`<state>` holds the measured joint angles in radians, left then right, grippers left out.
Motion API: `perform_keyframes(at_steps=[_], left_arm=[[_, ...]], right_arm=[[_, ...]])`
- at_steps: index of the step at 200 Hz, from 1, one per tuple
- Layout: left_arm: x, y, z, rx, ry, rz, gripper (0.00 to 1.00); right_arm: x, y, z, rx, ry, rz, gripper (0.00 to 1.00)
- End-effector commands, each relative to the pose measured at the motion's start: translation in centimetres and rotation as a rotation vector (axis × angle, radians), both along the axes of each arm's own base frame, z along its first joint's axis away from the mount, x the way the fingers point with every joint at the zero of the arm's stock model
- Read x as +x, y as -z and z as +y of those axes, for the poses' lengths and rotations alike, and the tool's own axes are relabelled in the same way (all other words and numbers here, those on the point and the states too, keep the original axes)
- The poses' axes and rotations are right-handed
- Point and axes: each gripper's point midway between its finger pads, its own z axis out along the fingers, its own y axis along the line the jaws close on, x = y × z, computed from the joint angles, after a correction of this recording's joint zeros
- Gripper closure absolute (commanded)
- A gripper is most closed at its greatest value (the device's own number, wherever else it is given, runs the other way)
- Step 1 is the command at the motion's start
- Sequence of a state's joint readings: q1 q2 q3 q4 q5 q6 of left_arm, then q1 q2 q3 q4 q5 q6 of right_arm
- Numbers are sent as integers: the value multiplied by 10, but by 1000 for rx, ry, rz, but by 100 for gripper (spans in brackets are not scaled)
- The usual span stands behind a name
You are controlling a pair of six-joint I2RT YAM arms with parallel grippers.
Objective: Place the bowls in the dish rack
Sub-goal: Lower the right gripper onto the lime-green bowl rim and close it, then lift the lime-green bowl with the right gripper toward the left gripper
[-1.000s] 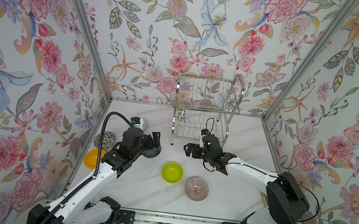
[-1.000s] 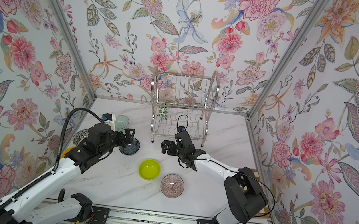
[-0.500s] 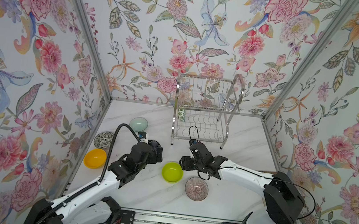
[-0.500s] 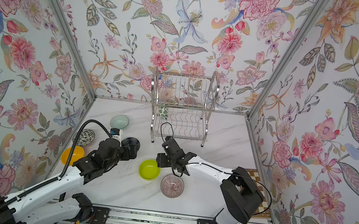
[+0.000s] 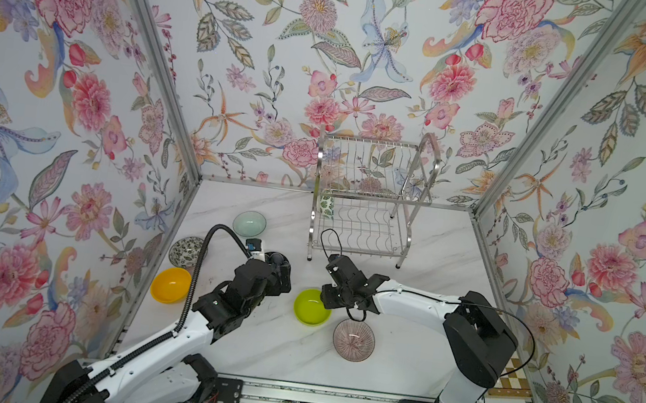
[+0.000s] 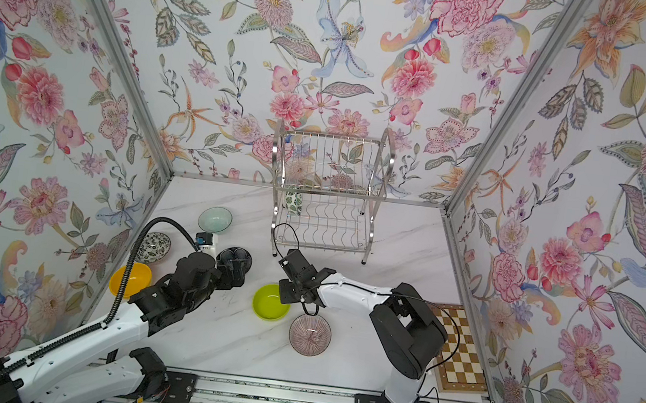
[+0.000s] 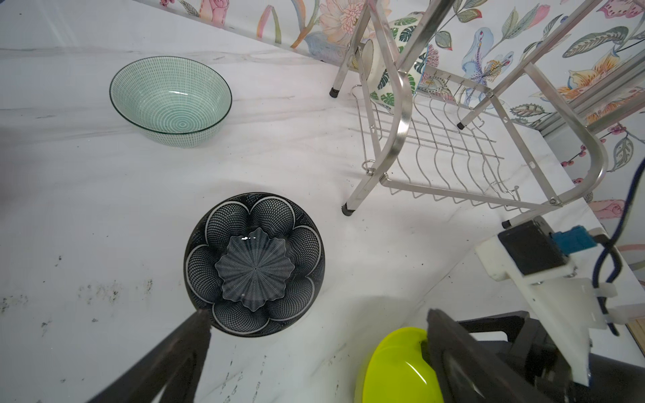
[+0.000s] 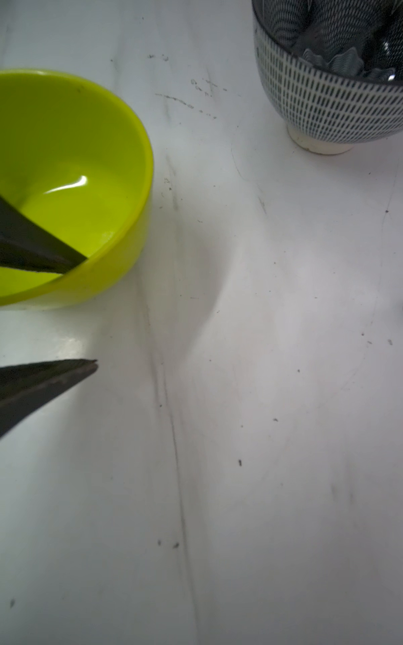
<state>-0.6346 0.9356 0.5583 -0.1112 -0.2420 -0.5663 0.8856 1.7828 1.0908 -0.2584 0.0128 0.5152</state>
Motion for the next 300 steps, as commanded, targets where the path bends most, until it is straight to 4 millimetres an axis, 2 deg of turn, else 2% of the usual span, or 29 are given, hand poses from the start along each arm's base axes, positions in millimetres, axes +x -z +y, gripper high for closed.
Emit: perform_keyframes(at_steps=[1,22,36,59,75,130,163,184,210,215,251,280,300], left_arm=[[-3,3,5,39,-5,-5,1],[-2,3,3,34,1,-8,1],[-1,3,-2,38,26,-14,1],[1,4,-10,83,59,5,1],[3,0,-16,114,71,-1,1],[10,-21,-52,262,136,-42,1],[17,-35,-79,369,172,-65,1],[23,-42,-85,391,152,-59,1],[29,-60,-94,448,140,-115,1],[30,-64,-95,462,140,-123,1],[39,-90,-97,549,122,-185,1],[38,-109,-91,484,67,-225,1],[34,-117,-107,398,149,-251,1]], right_arm=[[0,0,1,-45,-26,-9,61],[-2,2,4,-47,-43,-2,68],[-2,7,3,-62,-53,2,76],[5,10,-8,-74,-43,4,94],[13,8,-21,-81,-27,-4,98],[51,-15,-73,-43,79,-88,100],[71,-27,-98,5,148,-152,100],[81,-36,-110,66,208,-204,100],[82,-49,-115,119,243,-263,100],[88,-52,-127,122,277,-278,100],[86,-75,-141,180,320,-370,100],[84,-95,-149,218,339,-426,100],[85,-115,-153,247,354,-475,100]])
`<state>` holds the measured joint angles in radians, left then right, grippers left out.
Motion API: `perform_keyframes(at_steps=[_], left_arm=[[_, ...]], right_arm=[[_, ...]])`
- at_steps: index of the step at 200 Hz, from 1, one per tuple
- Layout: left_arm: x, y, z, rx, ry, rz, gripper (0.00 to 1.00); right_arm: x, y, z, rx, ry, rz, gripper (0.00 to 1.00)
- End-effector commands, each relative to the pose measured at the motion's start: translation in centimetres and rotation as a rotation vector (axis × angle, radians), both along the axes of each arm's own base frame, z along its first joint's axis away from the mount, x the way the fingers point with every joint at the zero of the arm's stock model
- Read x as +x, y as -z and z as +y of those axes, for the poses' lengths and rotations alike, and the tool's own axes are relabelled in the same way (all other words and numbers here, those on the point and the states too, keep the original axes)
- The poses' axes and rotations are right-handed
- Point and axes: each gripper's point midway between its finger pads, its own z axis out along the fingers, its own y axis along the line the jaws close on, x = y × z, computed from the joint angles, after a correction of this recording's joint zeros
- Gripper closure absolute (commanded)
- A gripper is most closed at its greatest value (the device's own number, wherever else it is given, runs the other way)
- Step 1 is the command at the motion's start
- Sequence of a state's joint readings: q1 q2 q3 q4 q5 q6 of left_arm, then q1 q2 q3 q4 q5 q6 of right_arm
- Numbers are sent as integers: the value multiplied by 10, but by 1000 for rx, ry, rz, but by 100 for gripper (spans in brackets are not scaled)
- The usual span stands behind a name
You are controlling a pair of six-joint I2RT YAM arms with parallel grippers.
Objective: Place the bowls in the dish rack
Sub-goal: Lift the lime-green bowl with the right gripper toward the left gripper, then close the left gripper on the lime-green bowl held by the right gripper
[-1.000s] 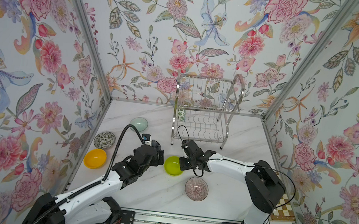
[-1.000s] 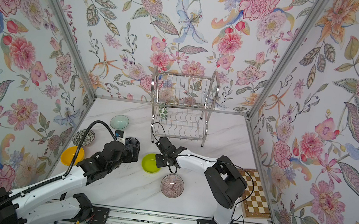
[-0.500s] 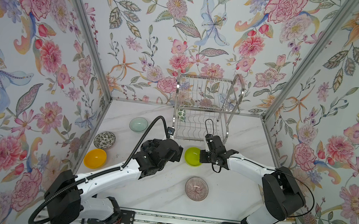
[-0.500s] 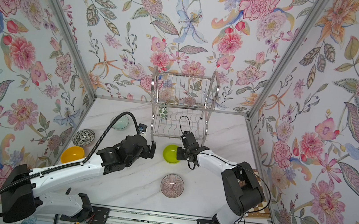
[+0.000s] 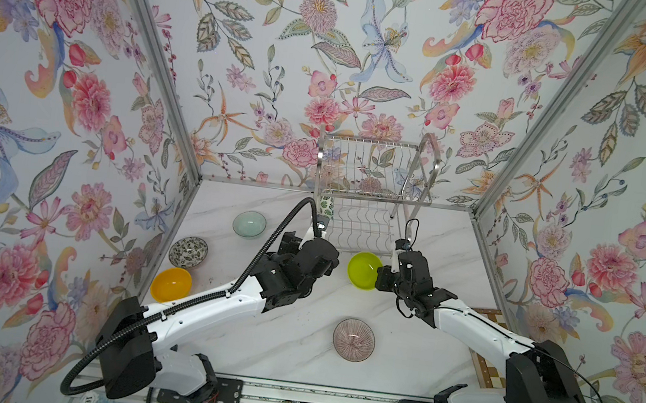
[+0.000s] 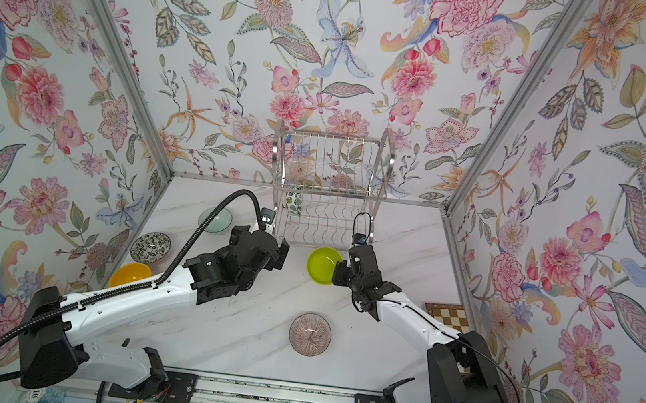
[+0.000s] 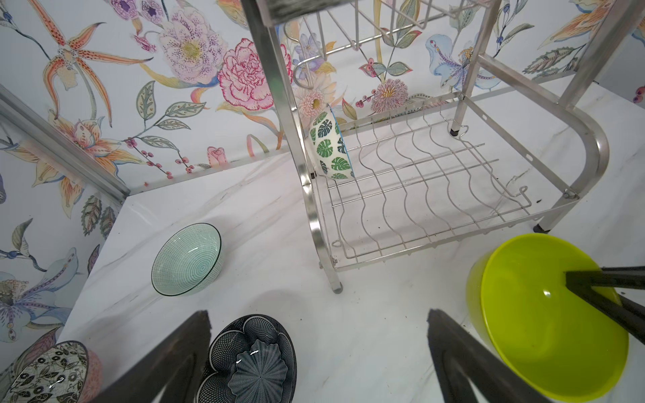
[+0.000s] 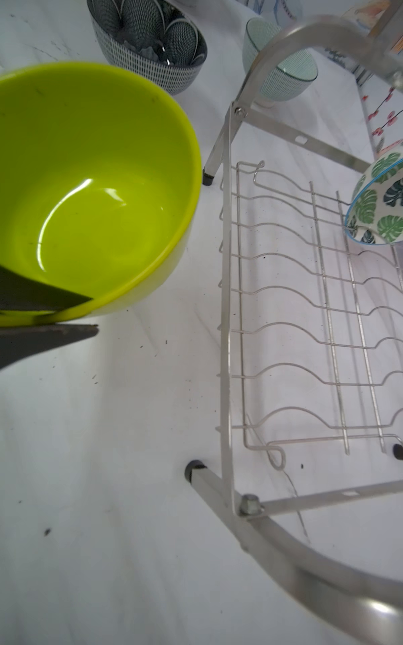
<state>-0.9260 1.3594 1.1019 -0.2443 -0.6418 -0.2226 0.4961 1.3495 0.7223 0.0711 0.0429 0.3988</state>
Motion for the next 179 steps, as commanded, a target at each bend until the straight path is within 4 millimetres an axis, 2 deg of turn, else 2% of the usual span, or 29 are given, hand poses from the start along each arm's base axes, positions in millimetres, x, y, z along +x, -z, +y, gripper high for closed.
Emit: perform_keyframes(at_steps=[1,37,57,77,95,129,153,179], left_arm=[[-4,-25,-8,-69,58,-47,1],[-11,-31,-41,-245,197,-40,1],[-13,-27,-53,-338,229,-20,1],[-13,-15,-66,-369,249,26,1],[-12,-5,-78,-412,265,65,1],[-14,11,-99,-531,294,129,3],[-12,26,-102,-559,276,152,5],[-10,38,-107,-558,272,173,15]], right_arm=[[9,-38,-3,65,35,-119,100],[17,-78,-15,116,112,-255,100],[21,-90,-21,134,156,-313,100],[23,-99,-24,173,187,-375,100],[25,-102,-23,190,192,-423,100],[19,-94,-20,194,180,-472,100],[13,-90,-17,204,152,-481,100],[4,-92,-14,220,118,-499,100]])
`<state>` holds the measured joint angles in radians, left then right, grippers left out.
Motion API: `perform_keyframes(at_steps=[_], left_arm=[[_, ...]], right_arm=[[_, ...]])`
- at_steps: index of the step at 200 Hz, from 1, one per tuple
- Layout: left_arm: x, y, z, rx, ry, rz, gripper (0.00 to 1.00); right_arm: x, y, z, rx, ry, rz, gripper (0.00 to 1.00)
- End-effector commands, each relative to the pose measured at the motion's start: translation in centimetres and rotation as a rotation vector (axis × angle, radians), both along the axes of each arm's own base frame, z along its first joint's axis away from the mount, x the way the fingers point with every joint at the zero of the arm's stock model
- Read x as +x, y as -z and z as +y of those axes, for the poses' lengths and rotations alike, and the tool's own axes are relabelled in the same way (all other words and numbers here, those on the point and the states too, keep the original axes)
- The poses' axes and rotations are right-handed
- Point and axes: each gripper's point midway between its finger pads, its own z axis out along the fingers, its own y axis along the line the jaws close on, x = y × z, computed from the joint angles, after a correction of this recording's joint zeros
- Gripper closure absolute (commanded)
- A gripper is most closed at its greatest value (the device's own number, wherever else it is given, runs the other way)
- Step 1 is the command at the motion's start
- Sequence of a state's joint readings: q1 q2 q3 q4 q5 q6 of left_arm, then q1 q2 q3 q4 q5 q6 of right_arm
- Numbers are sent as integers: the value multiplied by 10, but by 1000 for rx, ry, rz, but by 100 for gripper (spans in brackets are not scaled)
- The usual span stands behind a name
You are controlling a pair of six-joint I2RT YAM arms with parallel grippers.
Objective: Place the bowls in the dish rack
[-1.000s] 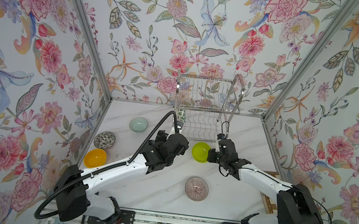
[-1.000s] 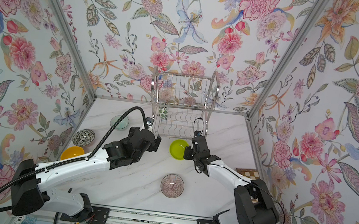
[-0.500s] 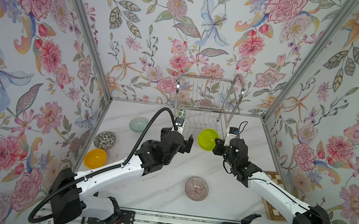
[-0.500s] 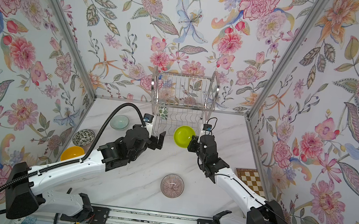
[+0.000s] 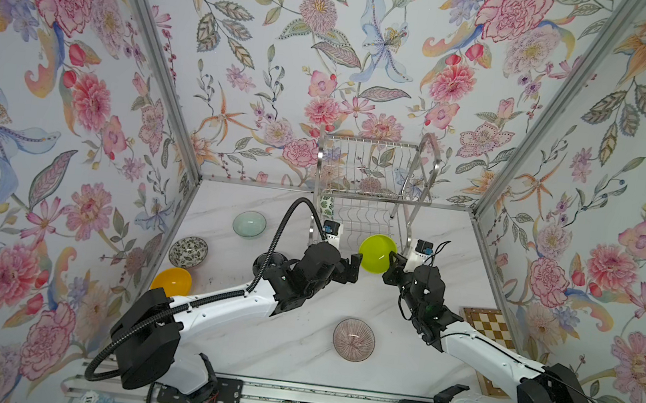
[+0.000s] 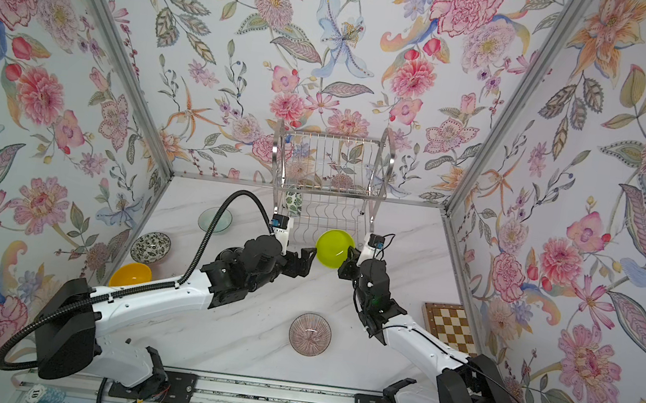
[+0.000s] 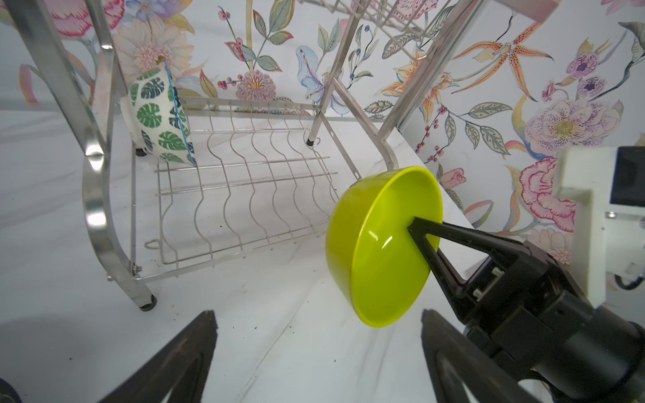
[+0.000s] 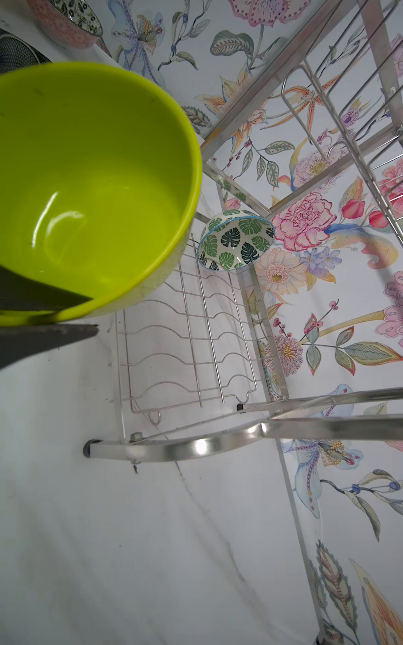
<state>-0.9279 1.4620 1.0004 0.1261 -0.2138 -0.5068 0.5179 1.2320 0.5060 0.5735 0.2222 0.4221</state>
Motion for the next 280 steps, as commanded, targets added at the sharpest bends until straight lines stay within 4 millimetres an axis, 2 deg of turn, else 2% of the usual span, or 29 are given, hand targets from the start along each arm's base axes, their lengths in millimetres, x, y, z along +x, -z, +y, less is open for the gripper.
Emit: perform_keyframes(at_steps=[1,27,33,71,116,161,194,253,280], left_arm=[[-1,6,-13,-57,15,25,15],[1,16,-21,-72,25,44,30],[0,17,-22,-72,29,46,32],[5,19,-23,-61,12,39,48],[5,16,-13,-51,-18,15,74],[7,16,-14,-43,-20,8,97],[9,13,-15,-43,-25,1,100],[14,9,-4,-24,-83,-31,100],[20,7,7,31,-137,-54,100]], right_arm=[[-6,-34,7,56,-37,-125,100],[-12,-39,10,49,-60,-160,100],[-17,-40,21,42,-90,-164,100],[-27,-42,36,0,-122,-205,100],[-28,-40,39,-4,-117,-212,100],[-29,-39,42,-9,-122,-220,100],[-29,-37,45,-8,-134,-211,97],[-25,-34,44,17,-153,-184,73],[-23,-34,37,54,-149,-172,57]])
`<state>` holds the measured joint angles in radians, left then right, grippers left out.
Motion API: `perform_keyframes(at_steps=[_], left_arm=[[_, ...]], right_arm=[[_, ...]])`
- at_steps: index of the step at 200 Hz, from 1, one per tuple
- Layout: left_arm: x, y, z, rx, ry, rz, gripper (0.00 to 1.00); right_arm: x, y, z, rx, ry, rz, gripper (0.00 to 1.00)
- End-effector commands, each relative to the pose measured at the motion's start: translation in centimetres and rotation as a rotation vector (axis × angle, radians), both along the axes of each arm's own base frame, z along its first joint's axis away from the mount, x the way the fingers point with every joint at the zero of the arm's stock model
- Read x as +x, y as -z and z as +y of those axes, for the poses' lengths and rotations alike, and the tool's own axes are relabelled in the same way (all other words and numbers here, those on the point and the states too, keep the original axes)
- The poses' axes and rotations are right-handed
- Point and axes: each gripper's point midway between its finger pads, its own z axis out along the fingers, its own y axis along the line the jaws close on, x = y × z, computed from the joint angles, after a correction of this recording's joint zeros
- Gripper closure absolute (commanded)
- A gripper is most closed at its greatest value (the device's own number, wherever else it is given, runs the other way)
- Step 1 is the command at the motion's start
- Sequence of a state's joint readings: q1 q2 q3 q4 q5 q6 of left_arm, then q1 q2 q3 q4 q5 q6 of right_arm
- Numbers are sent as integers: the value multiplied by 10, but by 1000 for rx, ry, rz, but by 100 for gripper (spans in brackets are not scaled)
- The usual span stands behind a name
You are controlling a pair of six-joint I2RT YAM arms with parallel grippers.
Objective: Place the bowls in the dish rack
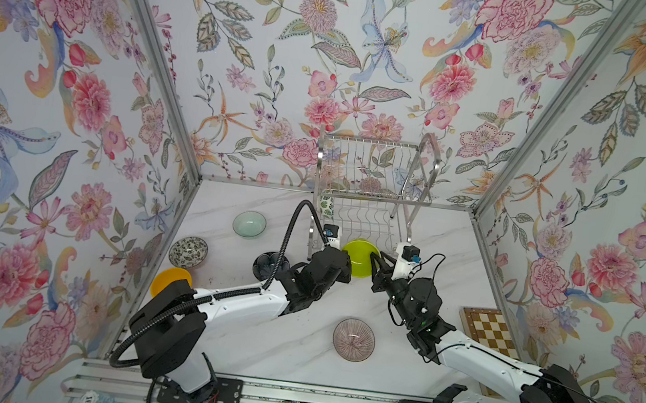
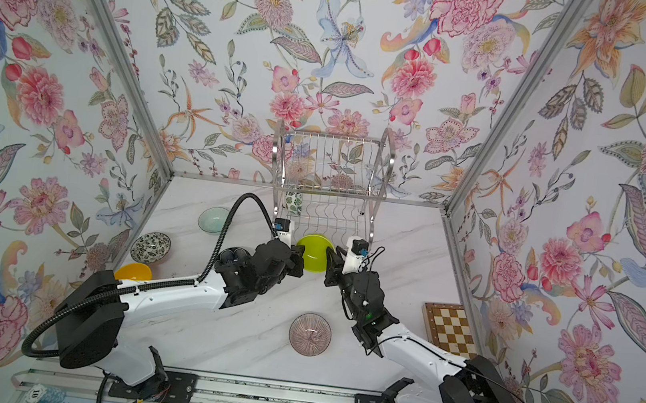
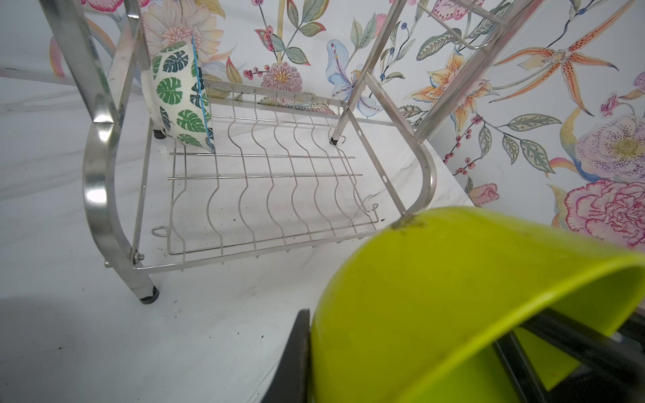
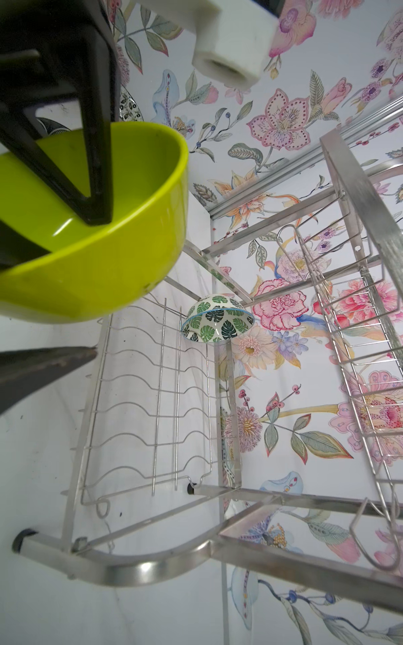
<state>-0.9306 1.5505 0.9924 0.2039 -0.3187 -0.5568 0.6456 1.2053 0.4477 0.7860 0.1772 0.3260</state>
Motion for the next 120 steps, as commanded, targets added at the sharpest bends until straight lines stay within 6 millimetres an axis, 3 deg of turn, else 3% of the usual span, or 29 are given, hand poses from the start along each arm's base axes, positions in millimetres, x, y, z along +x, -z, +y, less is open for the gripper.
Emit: perform_keyframes(at_steps=[1,23,50,106,120], left_arm=[[2,-17,5,35,-28,-54,100],[6,-19,17,95,-79,-80,100],[12,-22,36,169,-164,-123,100],[19,-36,63,320,-265,-214,100],[20,-38,67,345,-281,-235,100]], right_arm=[[7,0,-12,39,33,15,57],[8,-3,-18,56,42,13,38],[7,-6,-19,63,37,4,2],[13,7,-29,144,84,127,1],[21,9,-48,175,147,210,1]])
